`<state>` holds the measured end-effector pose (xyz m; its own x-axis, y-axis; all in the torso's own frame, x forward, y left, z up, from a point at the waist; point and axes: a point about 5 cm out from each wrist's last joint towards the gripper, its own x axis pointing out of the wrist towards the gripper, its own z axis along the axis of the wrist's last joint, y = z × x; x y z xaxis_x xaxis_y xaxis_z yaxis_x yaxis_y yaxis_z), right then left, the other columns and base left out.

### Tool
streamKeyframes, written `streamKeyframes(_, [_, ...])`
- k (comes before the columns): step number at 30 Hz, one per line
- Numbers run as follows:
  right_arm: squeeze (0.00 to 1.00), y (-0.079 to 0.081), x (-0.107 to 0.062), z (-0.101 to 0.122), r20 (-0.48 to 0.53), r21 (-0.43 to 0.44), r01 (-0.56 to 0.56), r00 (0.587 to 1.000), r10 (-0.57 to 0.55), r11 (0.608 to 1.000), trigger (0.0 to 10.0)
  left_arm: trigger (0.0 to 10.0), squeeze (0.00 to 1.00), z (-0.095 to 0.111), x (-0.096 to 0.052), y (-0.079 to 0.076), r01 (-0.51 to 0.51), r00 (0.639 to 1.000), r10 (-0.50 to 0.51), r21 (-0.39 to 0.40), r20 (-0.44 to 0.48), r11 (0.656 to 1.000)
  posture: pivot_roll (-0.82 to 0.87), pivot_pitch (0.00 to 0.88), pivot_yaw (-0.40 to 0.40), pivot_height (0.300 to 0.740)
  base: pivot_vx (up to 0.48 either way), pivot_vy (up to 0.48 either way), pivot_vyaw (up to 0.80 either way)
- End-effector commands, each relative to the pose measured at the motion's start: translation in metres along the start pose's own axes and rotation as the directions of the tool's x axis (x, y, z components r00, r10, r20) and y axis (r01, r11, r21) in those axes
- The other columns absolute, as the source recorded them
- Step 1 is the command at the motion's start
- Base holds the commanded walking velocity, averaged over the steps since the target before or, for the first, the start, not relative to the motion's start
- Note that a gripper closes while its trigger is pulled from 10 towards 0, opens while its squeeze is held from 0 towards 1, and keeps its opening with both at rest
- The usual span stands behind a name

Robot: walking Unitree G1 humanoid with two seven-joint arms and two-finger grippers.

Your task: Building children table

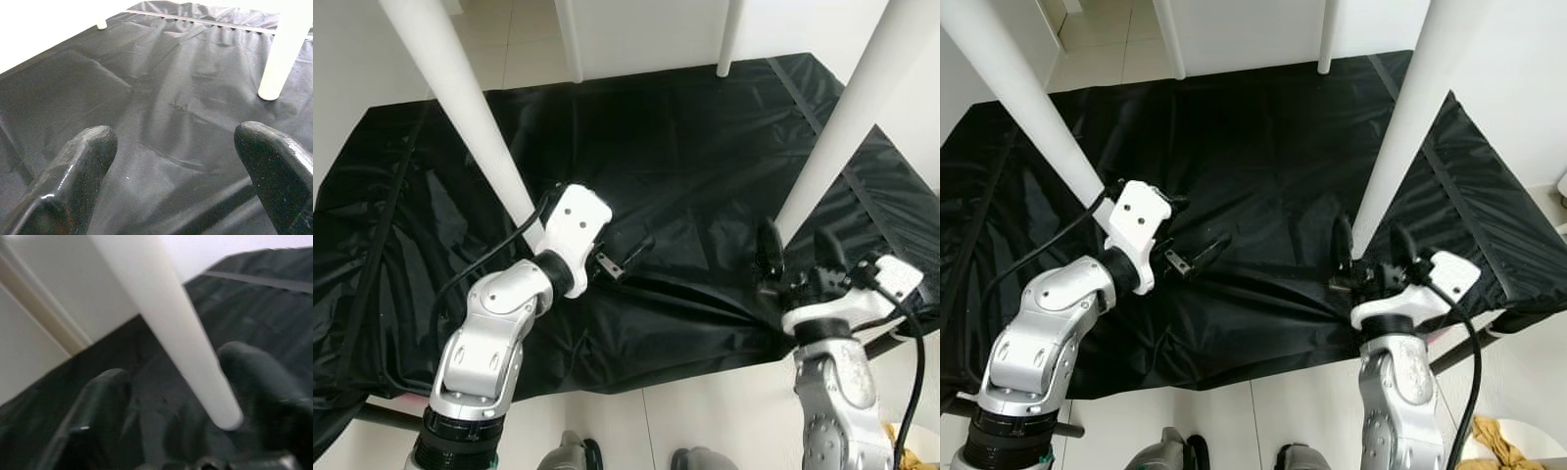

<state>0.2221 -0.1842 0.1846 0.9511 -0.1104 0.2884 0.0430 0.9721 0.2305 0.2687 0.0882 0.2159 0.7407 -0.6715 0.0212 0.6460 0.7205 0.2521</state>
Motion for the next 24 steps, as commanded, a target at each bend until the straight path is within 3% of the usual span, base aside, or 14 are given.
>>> streamKeyframes(1, [0.0, 0.001, -0.003, -0.008, -0.033, 0.019, 0.02, 0.999, -0.019, 1.0, 0.0, 10.0, 0.0, -0.004, -0.001, 0.001, -0.052, 0.999, 0.052, -0.008, -0.007, 0.999, -0.06, 0.125, 0.072, 0.74, 0.0, 0.0, 0.0])
streamKeyframes(8, [0.0, -0.007, 0.0, -0.02, -0.081, -0.035, 0.029, 0.996, -0.032, 0.999, 0.0, 10.0, 0.0, -0.007, -0.002, -0.001, -0.066, 0.998, 0.066, -0.007, -0.018, 0.998, -0.05, 0.125, 0.053, 0.74, 0.0, 0.0, 0.0])
streamKeyframes(9, [0.0, -0.008, 0.004, -0.021, -0.085, -0.055, 0.029, 0.996, -0.033, 0.998, 10.0, 10.0, 0.0, -0.008, -0.003, -0.001, -0.071, 0.997, 0.071, -0.003, -0.022, 0.997, -0.05, 0.127, 0.049, 0.74, 0.0, 0.0, 0.0])
streamKeyframes(12, [0.0, -0.009, 0.01, -0.021, -0.084, -0.071, 0.029, 0.996, -0.035, 0.997, 9.4, 10.0, 0.0, -0.01, -0.005, -0.002, -0.073, 0.997, 0.073, 0.002, -0.033, 0.997, -0.04, 0.128, 0.039, 0.74, 0.0, 0.0, 0.0])
streamKeyframes(13, [0.0, -0.011, 0.016, -0.021, -0.078, -0.083, 0.038, 0.996, -0.045, 0.996, 10.0, 10.0, 0.0, -0.011, -0.007, -0.003, -0.074, 0.996, 0.075, 0.005, -0.038, 0.997, -0.03, 0.129, 0.03, 0.74, 0.0, 0.0, 0.0])
streamKeyframes(18, [0.0, -0.013, 0.023, -0.021, -0.073, -0.091, 0.044, 0.996, -0.051, 0.995, 10.0, 10.0, 0.0, -0.013, -0.009, -0.003, -0.081, 0.996, 0.081, 0.01, -0.045, 0.997, -0.03, 0.128, 0.023, 0.74, 0.0, 0.0, 0.0])
streamKeyframes(21, [0.0, -0.014, 0.046, -0.021, -0.063, -0.089, 0.01, 0.998, -0.016, 0.996, 10.0, 10.0, 0.0, -0.019, -0.015, -0.003, -0.11, 0.991, 0.11, 0.005, -0.07, 0.994, -0.01, 0.122, 0.003, 0.74, 0.0, 0.0, 0.0])
streamKeyframes(24, [0.0, -0.016, 0.058, -0.022, -0.063, -0.096, -0.014, 0.998, 0.008, 0.995, 10.0, 10.0, 0.0, -0.021, -0.017, -0.003, -0.123, 0.989, 0.123, 0.011, -0.076, 0.992, -0.01, 0.115, -0.01, 0.74, 0.0, 0.0, 0.0])
